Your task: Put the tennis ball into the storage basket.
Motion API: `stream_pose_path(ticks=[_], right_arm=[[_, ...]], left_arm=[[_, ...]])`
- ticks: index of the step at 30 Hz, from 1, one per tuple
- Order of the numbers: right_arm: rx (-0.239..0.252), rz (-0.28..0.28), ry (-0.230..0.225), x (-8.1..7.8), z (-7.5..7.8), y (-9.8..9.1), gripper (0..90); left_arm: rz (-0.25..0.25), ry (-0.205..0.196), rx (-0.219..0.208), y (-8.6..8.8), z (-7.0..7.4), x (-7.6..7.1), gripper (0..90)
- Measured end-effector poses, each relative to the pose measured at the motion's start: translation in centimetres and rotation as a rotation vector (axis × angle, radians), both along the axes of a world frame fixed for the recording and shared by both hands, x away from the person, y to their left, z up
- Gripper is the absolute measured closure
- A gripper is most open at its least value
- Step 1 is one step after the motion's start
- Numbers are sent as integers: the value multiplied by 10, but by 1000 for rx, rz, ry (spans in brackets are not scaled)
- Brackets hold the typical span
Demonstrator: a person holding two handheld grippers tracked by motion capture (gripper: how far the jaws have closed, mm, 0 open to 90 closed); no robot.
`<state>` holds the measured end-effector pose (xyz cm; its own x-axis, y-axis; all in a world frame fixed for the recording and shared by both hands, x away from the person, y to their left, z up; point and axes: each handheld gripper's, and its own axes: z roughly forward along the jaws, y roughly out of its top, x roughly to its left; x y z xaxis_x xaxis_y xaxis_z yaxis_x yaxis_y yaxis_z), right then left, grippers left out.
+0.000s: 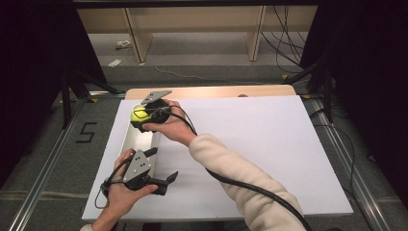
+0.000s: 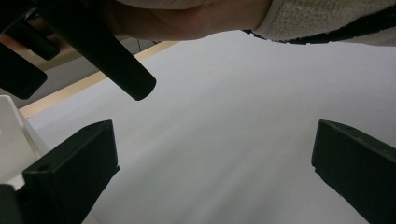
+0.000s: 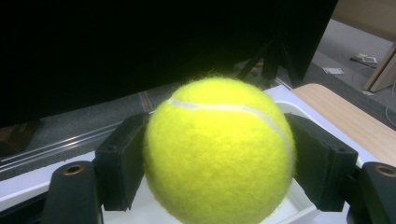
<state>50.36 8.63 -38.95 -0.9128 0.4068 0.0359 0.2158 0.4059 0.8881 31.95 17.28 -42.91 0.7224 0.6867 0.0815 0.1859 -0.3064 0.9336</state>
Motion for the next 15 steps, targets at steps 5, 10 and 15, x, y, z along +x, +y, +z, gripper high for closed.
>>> stream_pose_path(ticks=[5,10,15], right_arm=[[-1,1,3,1,-1,2,268],[-5,5,7,1,-2,3,268],[-4,2,11,0,-3,4,268]], left_arm=[[0,1,-1,0,0,0,0],[1,0,-1,0,0,0,0],[0,-1,0,0,0,0,0]])
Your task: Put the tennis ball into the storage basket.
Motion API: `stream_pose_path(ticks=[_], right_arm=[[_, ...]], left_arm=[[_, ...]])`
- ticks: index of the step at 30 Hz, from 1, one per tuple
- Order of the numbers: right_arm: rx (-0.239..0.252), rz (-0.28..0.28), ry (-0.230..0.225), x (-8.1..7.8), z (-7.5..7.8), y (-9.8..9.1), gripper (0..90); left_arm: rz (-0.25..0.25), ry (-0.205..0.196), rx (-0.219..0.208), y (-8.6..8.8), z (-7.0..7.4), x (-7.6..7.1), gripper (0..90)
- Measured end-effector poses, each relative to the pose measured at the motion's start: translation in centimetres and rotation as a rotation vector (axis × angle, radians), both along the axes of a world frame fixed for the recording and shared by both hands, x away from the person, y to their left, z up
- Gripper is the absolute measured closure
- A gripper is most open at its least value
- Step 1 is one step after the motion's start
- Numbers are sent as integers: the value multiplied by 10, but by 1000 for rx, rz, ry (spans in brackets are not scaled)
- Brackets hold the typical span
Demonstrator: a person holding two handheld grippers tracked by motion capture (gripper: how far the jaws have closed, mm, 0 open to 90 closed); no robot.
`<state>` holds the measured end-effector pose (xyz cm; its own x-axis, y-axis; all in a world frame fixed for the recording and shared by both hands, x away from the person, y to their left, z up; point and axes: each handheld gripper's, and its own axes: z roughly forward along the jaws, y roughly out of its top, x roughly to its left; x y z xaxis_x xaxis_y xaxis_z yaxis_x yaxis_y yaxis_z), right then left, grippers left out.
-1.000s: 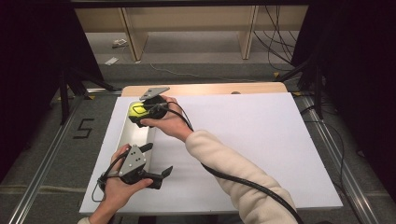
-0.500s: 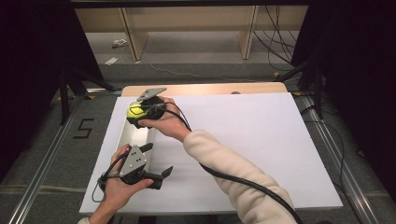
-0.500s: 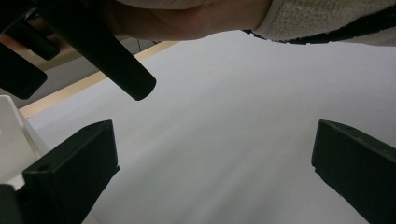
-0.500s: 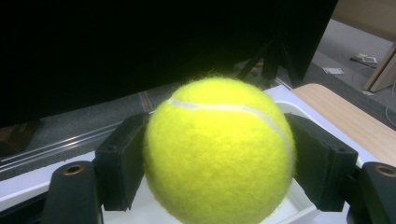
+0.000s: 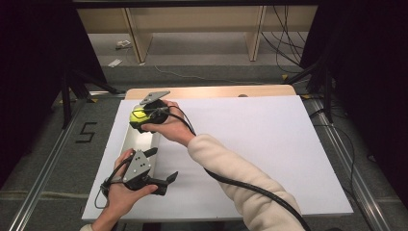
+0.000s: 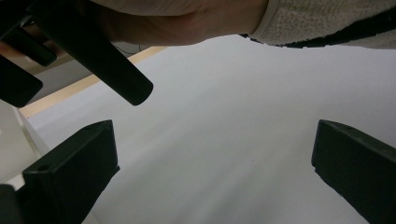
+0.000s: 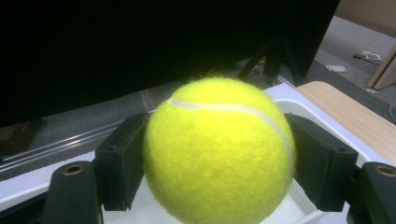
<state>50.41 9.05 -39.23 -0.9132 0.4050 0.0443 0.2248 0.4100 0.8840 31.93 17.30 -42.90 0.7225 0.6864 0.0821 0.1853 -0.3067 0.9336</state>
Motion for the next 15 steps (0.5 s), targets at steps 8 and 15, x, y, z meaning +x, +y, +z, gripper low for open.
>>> stream_pose_path(ticks=[8,15], right_arm=[[-4,4,2,1,-2,2,268],[-11,7,8,1,-5,4,268]], left_arm=[[1,1,-1,0,0,0,0],[1,1,-2,0,0,0,0]])
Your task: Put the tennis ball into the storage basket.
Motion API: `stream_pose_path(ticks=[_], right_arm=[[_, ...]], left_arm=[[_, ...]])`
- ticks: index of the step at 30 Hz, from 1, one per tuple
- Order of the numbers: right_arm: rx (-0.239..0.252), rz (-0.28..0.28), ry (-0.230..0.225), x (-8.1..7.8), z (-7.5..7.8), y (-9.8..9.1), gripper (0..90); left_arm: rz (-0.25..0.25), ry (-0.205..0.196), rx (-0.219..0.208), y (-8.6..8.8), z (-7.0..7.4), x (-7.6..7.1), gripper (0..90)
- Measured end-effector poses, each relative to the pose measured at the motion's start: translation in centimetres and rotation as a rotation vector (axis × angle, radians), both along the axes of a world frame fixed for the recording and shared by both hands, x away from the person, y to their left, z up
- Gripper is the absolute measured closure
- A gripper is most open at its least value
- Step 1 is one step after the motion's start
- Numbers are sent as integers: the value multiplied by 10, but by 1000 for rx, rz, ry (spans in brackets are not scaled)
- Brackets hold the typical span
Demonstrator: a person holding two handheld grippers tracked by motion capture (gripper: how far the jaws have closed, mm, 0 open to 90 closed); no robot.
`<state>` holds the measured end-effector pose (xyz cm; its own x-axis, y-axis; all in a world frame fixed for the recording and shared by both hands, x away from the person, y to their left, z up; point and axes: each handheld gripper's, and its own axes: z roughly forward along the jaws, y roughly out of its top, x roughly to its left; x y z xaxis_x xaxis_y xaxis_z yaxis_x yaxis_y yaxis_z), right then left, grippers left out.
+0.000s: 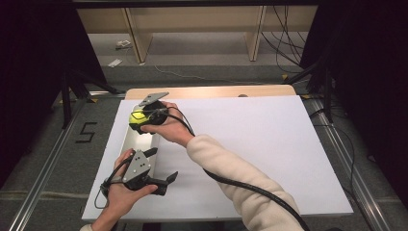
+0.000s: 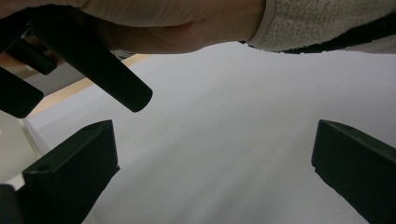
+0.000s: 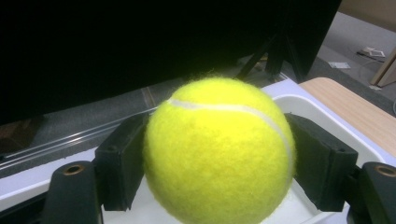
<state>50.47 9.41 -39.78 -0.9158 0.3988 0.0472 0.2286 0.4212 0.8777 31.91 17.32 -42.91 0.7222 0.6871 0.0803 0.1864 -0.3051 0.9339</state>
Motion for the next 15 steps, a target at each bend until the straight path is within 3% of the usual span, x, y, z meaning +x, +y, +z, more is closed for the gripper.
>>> stream_pose_path(ticks=[15], right_arm=[[-8,10,9,-1,-4,2,267]], left_arm=[[-1,0,1,0,0,0,0]])
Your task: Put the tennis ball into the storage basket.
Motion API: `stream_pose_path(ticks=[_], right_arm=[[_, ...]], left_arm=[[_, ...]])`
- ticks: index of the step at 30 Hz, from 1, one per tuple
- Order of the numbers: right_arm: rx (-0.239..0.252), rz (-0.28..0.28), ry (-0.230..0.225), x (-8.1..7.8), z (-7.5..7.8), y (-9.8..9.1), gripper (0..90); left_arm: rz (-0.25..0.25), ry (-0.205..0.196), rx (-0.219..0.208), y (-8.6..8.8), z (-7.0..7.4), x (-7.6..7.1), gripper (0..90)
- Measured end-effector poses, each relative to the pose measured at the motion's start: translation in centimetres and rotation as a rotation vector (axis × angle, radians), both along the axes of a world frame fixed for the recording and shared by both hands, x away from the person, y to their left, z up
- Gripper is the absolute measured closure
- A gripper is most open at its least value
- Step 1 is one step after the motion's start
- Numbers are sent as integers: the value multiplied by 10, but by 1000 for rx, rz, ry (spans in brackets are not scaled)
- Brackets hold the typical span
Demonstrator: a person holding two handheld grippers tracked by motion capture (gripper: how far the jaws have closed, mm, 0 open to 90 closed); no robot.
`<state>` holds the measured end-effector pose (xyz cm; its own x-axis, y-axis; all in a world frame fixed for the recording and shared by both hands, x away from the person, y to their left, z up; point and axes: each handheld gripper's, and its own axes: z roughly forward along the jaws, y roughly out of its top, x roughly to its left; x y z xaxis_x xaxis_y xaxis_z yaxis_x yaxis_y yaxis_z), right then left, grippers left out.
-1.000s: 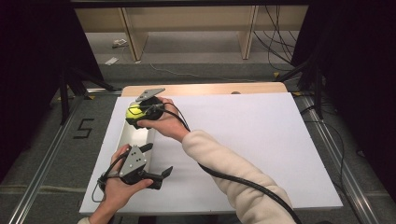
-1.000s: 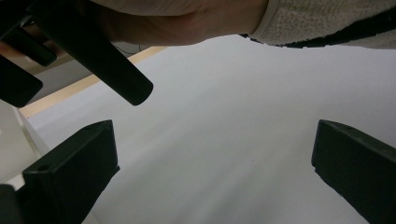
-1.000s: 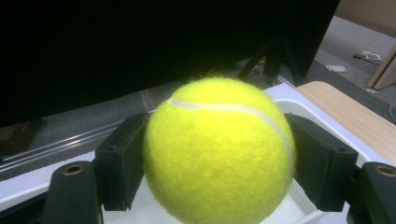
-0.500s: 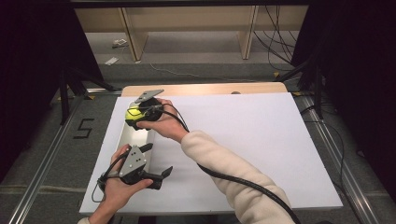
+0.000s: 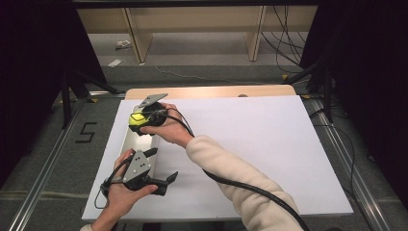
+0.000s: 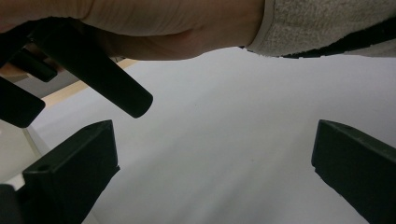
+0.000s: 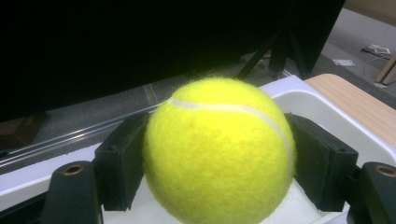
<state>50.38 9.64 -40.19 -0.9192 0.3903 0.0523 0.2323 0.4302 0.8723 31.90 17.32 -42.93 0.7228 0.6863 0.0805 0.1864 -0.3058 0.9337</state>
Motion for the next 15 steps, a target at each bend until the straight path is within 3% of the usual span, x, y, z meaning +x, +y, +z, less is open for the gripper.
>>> stream_pose_path(ticks=[15], right_arm=[[-9,5,6,0,-4,1,267]], left_arm=[[-1,0,-1,0,0,0,0]])
